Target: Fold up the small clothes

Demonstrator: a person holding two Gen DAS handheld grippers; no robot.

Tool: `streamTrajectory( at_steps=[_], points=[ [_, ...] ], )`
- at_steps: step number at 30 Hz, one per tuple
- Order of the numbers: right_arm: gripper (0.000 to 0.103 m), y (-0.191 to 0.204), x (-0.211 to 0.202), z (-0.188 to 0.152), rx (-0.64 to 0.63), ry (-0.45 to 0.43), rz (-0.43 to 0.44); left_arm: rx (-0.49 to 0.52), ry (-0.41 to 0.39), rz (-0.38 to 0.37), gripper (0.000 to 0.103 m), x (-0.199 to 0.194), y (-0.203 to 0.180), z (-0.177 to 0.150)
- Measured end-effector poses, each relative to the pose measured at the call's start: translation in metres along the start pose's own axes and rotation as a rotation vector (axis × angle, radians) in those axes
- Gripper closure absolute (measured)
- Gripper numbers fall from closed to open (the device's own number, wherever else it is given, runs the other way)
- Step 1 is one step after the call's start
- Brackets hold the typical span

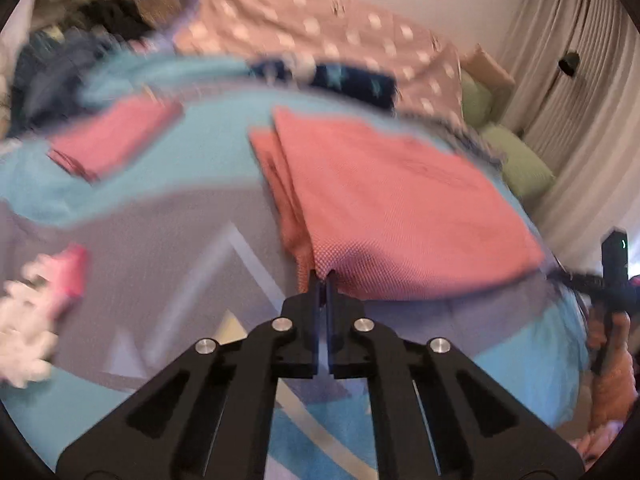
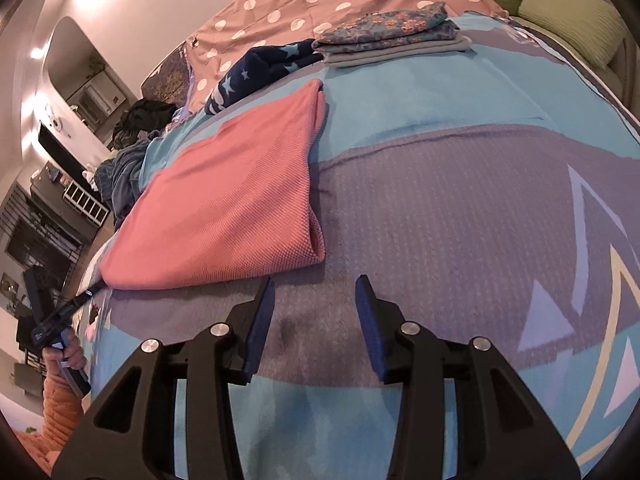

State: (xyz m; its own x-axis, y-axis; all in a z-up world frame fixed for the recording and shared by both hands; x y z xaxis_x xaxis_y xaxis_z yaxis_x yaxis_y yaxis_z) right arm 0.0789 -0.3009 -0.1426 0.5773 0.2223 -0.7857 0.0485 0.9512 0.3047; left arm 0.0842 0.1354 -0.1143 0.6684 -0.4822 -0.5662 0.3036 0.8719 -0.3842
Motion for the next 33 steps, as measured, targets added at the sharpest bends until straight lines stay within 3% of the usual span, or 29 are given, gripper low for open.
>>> streamTrajectory(
  at_steps=[2,4,8,10,11,13,14,17,20,24,26,27,28,30,33],
  points=[
    [0.060,0.000,-0.002,-0.001,-0.003,-0.003,-0.006,0.097,-0.064,0.013,0.103,-0.026,-0.015,0.013],
    [0.060,-0.001,-0.003,-0.004,-0.006,-0.004,-0.010,0.173,-0.076,0.074,0.103,-0.040,-0.016,0.015],
    [0.060,-0.002,0.001,-0.004,0.017,0.000,-0.005,0.069,0.001,0.092,0.103,-0.034,0.012,-0.008],
    [0.060,-0.002,0.001,-0.004,0.031,-0.001,0.001,-0.009,0.023,0.052,0.100,-0.030,0.019,-0.020],
    [0.060,-0.001,0.000,-0.004,0.036,0.002,0.006,-0.063,0.025,0.015,0.095,-0.027,0.020,-0.026],
    [0.060,-0.001,0.000,-0.004,0.041,0.008,0.013,-0.124,0.029,-0.049,0.057,-0.022,0.016,-0.033],
    [0.060,-0.001,0.000,-0.004,0.045,0.012,0.017,-0.156,0.032,-0.085,0.050,-0.017,0.012,-0.036],
    [0.060,0.002,-0.001,-0.004,0.062,0.019,0.049,-0.223,0.069,-0.186,0.048,0.002,-0.001,-0.042],
    [0.049,0.007,0.004,-0.004,0.070,0.022,0.079,-0.306,0.054,-0.228,0.044,0.020,-0.001,-0.040],
    [0.043,0.014,0.014,0.005,0.059,0.000,0.082,-0.420,0.017,-0.268,0.049,0.033,0.010,-0.030],
    [0.043,0.014,0.021,0.015,0.082,-0.011,0.075,-0.451,0.016,-0.260,0.071,0.037,0.015,-0.028],
    [0.068,0.012,0.024,0.019,0.104,-0.015,0.071,-0.475,0.029,-0.271,0.096,0.041,0.017,-0.028],
    [0.099,0.010,0.025,0.023,0.119,-0.022,0.052,-0.514,0.036,-0.278,0.096,0.043,0.021,-0.030],
    [0.099,0.006,0.020,0.026,0.151,-0.035,0.061,-0.537,-0.001,-0.277,0.096,0.033,0.021,-0.027],
    [0.099,0.003,0.006,0.026,0.116,-0.053,0.048,-0.454,-0.003,-0.232,0.096,0.018,0.014,-0.025]
  ],
)
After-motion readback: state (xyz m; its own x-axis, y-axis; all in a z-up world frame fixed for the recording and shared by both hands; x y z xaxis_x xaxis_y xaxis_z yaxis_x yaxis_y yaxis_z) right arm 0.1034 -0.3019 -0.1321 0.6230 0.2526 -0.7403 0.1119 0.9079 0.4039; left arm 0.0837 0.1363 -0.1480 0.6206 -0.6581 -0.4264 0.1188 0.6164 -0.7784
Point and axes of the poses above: each gripper's, at about its wrist camera, not at the fingertips, and x roughly the way its jaws point, y to its left, z to its top, the point moved 8 cm from there along x, roughly the way its jaws point, and after that the axes turned 9 degrees about -z, right-handed, at the moved point
